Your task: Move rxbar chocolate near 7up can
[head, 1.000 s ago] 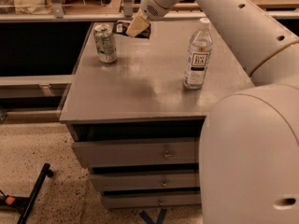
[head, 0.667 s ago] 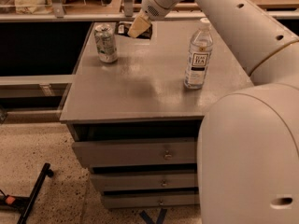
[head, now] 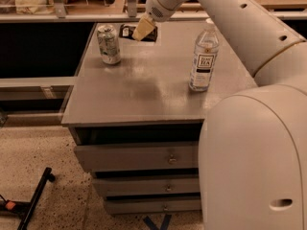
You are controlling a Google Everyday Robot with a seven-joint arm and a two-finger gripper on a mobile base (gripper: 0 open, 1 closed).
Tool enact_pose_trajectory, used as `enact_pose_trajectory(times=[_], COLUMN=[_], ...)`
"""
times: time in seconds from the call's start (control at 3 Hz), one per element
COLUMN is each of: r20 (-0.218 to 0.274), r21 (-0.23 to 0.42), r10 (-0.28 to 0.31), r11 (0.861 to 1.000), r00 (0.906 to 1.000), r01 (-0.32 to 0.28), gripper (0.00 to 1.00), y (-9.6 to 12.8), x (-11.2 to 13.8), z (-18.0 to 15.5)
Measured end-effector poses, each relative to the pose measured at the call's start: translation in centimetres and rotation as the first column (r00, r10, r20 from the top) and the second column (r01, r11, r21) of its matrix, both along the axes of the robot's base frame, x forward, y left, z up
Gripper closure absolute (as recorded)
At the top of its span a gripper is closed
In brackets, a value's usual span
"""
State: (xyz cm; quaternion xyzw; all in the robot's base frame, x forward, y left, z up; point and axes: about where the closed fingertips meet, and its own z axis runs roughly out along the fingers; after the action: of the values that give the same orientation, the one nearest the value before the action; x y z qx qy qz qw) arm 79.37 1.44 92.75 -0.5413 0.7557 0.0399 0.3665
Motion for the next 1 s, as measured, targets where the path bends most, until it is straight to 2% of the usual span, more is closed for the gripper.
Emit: enact_pose_trajectory(times=[0.33,0.67,1.0], r20=[-0.005,-0.011,-0.016], r21=[-0.043,-0.073,-0.074], r10=[0.023,0.043,0.046], r11=[0.999,0.996,0.996], r00=[0.9997,0.9990,0.9988], r01=[-0.023,-0.044,-0.047], gripper=[1.00,0.82,0.59], y=[0.03,-0.01,0.18], x=[-0.24,-0.53,-0.49], z=[-0.53,-0.83,-1.18])
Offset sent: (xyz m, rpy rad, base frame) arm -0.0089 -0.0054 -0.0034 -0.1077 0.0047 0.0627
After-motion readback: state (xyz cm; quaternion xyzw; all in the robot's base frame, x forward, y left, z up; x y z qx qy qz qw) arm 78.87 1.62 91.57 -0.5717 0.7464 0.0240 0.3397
